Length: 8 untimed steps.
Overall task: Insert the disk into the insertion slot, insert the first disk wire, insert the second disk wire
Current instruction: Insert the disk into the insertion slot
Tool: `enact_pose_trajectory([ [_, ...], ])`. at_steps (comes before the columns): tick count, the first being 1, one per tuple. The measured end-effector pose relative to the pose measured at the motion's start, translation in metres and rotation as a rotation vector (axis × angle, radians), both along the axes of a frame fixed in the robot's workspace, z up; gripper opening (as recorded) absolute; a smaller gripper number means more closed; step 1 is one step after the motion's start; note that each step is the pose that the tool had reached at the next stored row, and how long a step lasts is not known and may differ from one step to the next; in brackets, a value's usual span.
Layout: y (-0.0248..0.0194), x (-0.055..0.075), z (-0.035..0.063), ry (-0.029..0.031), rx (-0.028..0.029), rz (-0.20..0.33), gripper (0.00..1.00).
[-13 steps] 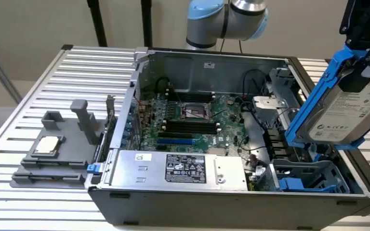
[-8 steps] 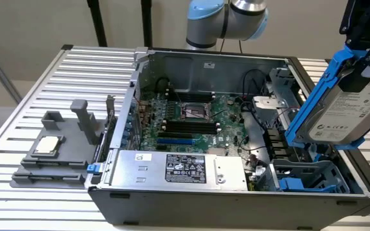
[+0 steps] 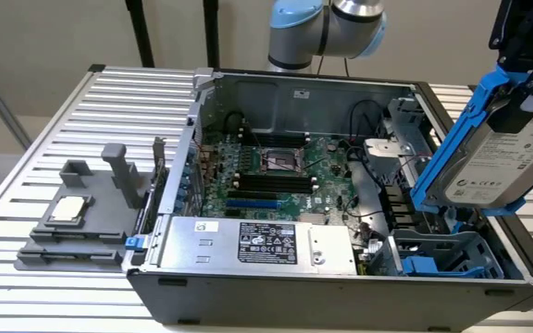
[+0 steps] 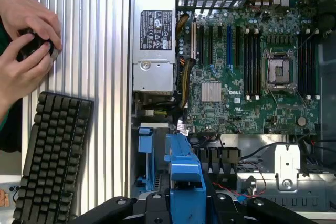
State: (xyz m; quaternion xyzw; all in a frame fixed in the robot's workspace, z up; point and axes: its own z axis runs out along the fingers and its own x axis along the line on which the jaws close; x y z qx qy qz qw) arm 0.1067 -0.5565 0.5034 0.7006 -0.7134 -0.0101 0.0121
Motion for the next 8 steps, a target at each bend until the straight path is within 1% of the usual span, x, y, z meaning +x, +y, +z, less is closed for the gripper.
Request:
enact_pose_trajectory([
  [4,-0.0007,0.0,-0.0005,0.0,0.0003,0.0,0.32],
  [6,-0.004,0.0002,-0.0017,0.0006,0.0041,0.0,0.32],
  [8,-0.0088,0.0004,-0.0027,0.0012,0.0068,0.0,0.32],
])
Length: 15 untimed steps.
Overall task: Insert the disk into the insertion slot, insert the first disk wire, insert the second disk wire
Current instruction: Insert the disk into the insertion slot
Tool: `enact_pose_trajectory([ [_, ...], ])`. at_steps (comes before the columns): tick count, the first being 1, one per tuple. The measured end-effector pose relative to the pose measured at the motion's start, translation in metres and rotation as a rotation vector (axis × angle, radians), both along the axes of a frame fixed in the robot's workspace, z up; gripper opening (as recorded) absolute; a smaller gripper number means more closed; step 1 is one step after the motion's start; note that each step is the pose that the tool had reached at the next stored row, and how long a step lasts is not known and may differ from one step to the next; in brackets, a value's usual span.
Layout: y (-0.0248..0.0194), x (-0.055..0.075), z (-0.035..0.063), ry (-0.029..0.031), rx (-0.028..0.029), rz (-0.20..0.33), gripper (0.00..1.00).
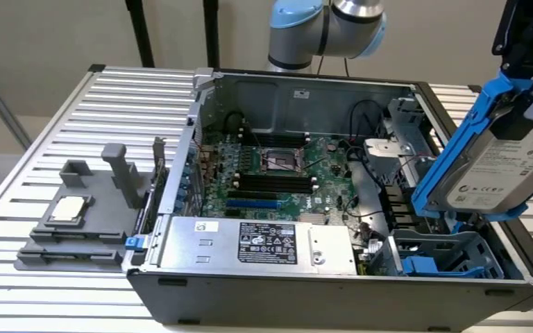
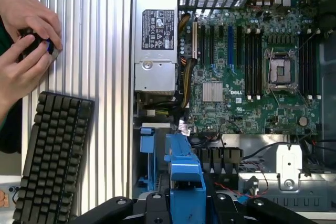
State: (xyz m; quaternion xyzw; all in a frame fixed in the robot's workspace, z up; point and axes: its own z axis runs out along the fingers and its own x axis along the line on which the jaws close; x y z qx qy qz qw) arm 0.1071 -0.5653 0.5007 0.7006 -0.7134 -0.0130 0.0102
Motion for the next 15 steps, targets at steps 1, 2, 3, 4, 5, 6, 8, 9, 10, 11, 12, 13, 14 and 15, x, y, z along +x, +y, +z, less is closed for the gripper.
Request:
enact_pose_trajectory([
  [1,-0.0023,0.0,-0.0009,0.0002,0.001,0.0,0.32],
  [2,-0.0033,0.0,-0.0018,0.0003,0.0011,0.0,0.32],
  [3,-0.0043,0.0,-0.0028,0.0005,0.0007,0.0,0.32],
  [4,-0.0051,0.0,-0.0043,0.0005,0.0012,0.0,0.32],
  [5,-0.0058,0.0,-0.0052,0.001,0.0009,0.0,0.32],
  [6,-0.0064,0.0,-0.0066,0.0011,0.0007,0.0,0.32],
  [8,-0.0072,0.0,-0.01,0.0014,0.0012,0.0,0.32],
  [9,-0.0076,0.0,-0.0117,0.0017,0.0014,0.0,0.32],
  [10,-0.0081,0.0,-0.0131,0.002,0.0015,0.0,0.32],
  [11,-0.0086,0.0,-0.0148,0.0025,0.0016,0.0,0.32],
  [12,-0.0092,0.0,-0.0163,0.0031,0.0016,0.0,0.32],
  [13,-0.0099,0.0,-0.0179,0.0039,0.0018,0.0,0.32],
  [14,-0.0107,0.0,-0.0192,0.0051,0.002,0.0,0.32],
  [15,-0.0115,0.0,-0.0205,0.0064,0.002,0.0,0.32],
])
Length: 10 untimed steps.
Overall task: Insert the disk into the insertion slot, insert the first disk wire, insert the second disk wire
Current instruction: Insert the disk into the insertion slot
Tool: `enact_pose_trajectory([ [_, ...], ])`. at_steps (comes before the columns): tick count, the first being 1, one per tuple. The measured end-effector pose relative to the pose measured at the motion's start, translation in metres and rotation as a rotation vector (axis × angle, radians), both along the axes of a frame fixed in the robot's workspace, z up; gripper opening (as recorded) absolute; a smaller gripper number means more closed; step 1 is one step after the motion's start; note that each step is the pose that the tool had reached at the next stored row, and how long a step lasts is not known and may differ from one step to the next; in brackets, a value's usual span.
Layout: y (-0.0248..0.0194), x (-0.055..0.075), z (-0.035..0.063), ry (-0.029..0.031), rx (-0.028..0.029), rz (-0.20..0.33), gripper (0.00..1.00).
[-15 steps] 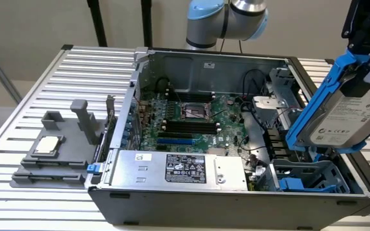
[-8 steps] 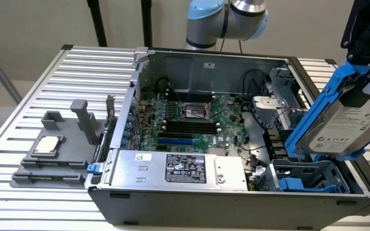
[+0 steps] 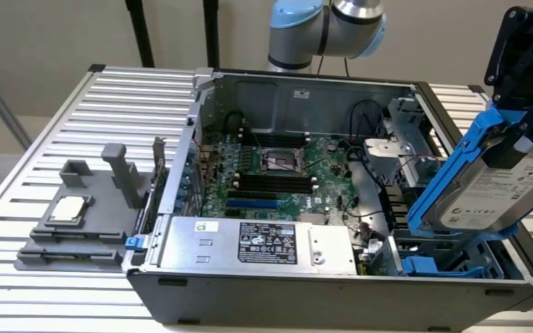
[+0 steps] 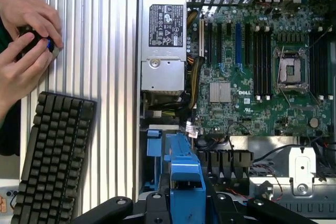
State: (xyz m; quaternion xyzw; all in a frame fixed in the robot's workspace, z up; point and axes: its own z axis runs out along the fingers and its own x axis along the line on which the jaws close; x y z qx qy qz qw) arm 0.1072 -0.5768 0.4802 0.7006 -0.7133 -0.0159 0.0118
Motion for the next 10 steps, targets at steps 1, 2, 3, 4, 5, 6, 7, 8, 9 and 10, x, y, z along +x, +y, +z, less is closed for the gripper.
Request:
enact_pose_trajectory([
  [1,-0.0009,0.0,-0.0015,0.0011,0.0004,0.0,0.32],
  [2,-0.0016,0.0,-0.0027,0.0023,0.0004,0.0,0.32],
  [3,-0.0023,0.0,-0.004,0.0033,0.0007,0.0,0.32],
  [4,-0.0031,0.0,-0.0054,0.0044,0.0011,0.0,0.32],
  [5,-0.0039,0.0,-0.0069,0.0054,0.0014,0.0,0.32],
  [6,-0.0046,0.0,-0.0083,0.0061,0.0017,0.0,0.32],
  [7,-0.0053,0.0,-0.0097,0.0065,0.0022,0.0,0.32],
  [8,-0.0059,0.0,-0.0112,0.0067,0.0028,0.0,0.32],
  [9,-0.0065,0.0,-0.0139,0.0067,0.004,0.0,0.32],
  [10,-0.0068,0.0,-0.015,0.0067,0.0047,0.0,0.32],
])
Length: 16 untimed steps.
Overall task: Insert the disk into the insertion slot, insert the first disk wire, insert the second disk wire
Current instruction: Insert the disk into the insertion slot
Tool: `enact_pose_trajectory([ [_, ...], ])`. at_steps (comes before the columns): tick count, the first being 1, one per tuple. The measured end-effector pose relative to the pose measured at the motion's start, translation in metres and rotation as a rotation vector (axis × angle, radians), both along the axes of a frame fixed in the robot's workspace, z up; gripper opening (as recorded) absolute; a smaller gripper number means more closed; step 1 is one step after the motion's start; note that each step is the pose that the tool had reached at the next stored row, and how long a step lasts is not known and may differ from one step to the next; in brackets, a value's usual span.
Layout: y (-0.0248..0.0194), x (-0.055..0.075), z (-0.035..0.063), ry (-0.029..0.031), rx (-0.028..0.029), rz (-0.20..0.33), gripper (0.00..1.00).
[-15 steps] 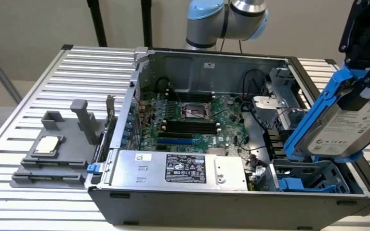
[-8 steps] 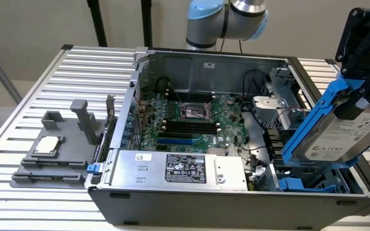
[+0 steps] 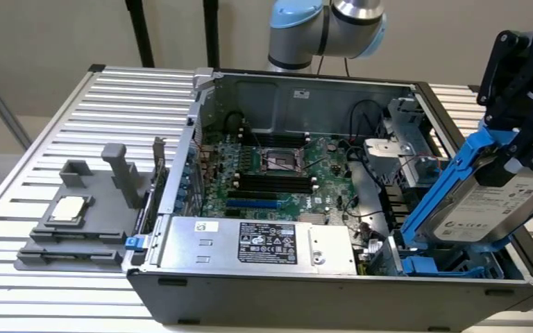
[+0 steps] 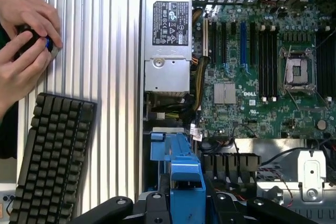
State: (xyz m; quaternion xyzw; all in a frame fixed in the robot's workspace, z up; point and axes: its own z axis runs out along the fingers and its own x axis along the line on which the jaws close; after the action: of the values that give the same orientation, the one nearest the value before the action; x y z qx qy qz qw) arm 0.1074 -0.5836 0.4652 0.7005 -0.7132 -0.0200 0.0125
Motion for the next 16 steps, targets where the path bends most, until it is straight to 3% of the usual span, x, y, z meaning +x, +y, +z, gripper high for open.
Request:
enact_pose_trajectory([
  [7,-0.0026,0.0,-0.0041,-0.0002,0.0145,0.0,0.32],
  [16,-0.0075,0.0,-0.0076,-0.0019,0.017,0.0,0.32],
])
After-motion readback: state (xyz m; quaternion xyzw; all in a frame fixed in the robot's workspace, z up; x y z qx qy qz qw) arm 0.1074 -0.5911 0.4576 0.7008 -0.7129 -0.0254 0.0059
